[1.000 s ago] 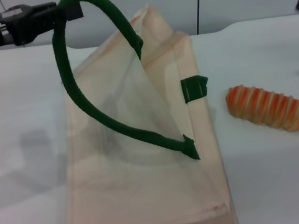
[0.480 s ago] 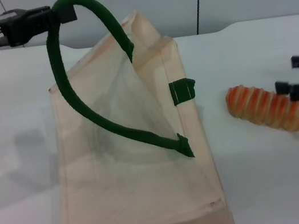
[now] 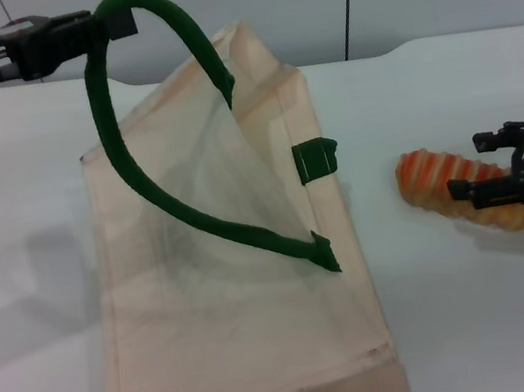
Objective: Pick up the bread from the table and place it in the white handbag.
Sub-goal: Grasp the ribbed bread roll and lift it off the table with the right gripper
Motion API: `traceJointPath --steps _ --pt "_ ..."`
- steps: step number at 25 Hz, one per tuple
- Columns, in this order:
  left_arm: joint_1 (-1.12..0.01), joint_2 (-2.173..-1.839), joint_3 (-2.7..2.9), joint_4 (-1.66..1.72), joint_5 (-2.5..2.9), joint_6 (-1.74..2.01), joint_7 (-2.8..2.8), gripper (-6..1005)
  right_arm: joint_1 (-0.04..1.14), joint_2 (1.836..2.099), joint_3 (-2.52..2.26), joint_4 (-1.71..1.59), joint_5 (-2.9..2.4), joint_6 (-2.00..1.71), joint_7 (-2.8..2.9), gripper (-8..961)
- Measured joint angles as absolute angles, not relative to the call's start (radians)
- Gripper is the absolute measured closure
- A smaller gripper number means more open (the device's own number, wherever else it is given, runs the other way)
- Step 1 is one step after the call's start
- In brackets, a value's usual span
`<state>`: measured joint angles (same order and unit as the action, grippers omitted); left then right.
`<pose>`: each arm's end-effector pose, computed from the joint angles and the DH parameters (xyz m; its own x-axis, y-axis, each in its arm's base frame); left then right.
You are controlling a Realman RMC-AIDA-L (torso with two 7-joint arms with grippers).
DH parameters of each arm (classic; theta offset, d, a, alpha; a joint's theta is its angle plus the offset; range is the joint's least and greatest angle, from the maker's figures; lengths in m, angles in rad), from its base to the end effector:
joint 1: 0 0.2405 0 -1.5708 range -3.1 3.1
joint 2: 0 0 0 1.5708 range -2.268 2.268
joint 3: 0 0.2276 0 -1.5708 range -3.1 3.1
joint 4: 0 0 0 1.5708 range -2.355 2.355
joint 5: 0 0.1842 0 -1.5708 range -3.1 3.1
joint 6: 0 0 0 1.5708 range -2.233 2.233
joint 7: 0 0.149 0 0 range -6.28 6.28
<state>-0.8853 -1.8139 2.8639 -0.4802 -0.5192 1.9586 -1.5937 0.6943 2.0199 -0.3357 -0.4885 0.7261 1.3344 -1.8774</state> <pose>-0.1785 0.3427 0.1193 0.5811 0.4227 0.6955 0.5282 -0.8460 0.0728 0.2588 0.3367 0.0132 0.8714 -0.3686 -0.3238 -0.4711 -0.8129 -0.3424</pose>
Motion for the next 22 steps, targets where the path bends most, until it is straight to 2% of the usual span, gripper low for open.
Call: traceJointPath --steps 22 --pt "-0.89 -1.821 2.864 -0.479 -0.516 1.943 -1.591 848 0.729 2.021 -0.455 -0.369 0.726 1.073 -1.875 61"
